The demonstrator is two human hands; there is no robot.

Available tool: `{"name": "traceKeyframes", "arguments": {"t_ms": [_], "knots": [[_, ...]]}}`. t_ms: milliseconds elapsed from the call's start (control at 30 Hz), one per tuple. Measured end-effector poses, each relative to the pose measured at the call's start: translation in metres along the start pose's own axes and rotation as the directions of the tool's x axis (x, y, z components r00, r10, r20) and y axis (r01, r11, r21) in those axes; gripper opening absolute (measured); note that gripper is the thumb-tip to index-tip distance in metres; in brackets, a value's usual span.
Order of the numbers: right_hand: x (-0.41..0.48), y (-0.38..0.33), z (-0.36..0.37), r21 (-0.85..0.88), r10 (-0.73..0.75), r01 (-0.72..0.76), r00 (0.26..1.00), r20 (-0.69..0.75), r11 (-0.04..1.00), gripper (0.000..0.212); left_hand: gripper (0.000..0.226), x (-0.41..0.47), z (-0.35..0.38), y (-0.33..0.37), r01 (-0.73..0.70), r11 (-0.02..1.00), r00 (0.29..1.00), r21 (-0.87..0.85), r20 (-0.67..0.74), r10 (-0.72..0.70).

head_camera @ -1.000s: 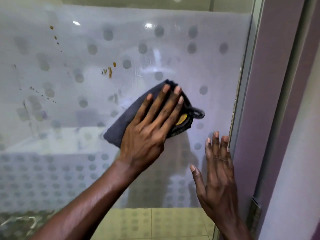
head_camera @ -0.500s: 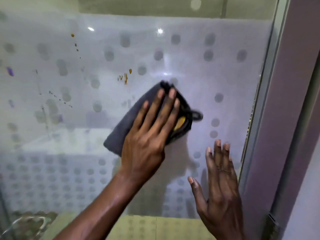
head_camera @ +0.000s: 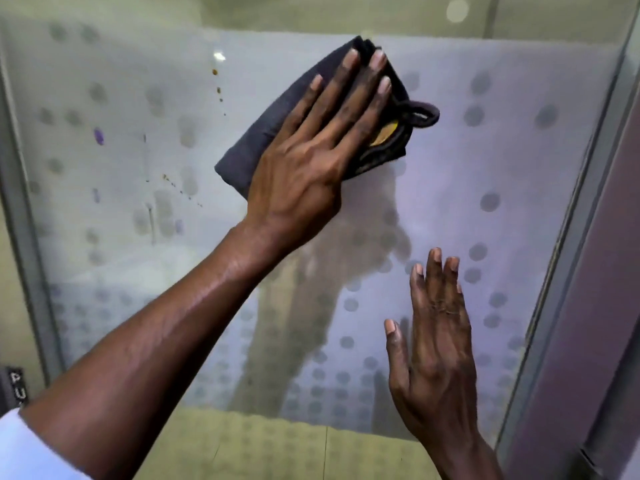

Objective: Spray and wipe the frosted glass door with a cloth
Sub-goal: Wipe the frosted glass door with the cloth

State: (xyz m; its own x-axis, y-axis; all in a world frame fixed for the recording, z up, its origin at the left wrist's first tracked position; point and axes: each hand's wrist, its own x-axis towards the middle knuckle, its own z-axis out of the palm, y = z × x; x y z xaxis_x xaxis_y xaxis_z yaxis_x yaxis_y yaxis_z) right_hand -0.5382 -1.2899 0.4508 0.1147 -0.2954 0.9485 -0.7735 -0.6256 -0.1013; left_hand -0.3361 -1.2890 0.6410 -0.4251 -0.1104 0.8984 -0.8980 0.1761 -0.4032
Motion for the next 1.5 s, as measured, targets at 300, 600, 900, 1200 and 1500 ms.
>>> {"name": "traceKeyframes", "arguments": {"t_ms": [300,600,900,1200,1500], "knots": [[-0.020,0.009,0.000,-0.021,0.035,-0.035,0.999,0.039,0.999,0.077,0.062,-0.167,0.024,0.099,-0.015,0.994,0.987,-0.106,0.160,0.032],[-0.005,-0.008,0.000,-0.040,-0.018,0.019,0.999,0.027,0.999,0.070,0.078,-0.048,0.004,0.013,0.028,0.998,0.999,-0.051,-0.025,-0.030],[-0.017,-0.020,0.015,-0.033,-0.025,0.025,0.999,0.026,0.999,0.068,0.086,-0.106,0.005,0.033,0.128,0.990,0.991,-0.062,0.058,-0.125],[-0.010,-0.033,0.026,-0.023,-0.059,0.059,0.998,0.006,0.998,0.068,0.067,-0.098,-0.008,-0.016,0.042,0.998,0.999,0.042,-0.022,-0.041],[-0.012,-0.052,0.037,0.029,-0.035,0.036,0.999,-0.027,0.999,0.069,0.080,-0.041,-0.018,-0.065,0.094,0.995,0.993,-0.024,-0.066,-0.096]]}}
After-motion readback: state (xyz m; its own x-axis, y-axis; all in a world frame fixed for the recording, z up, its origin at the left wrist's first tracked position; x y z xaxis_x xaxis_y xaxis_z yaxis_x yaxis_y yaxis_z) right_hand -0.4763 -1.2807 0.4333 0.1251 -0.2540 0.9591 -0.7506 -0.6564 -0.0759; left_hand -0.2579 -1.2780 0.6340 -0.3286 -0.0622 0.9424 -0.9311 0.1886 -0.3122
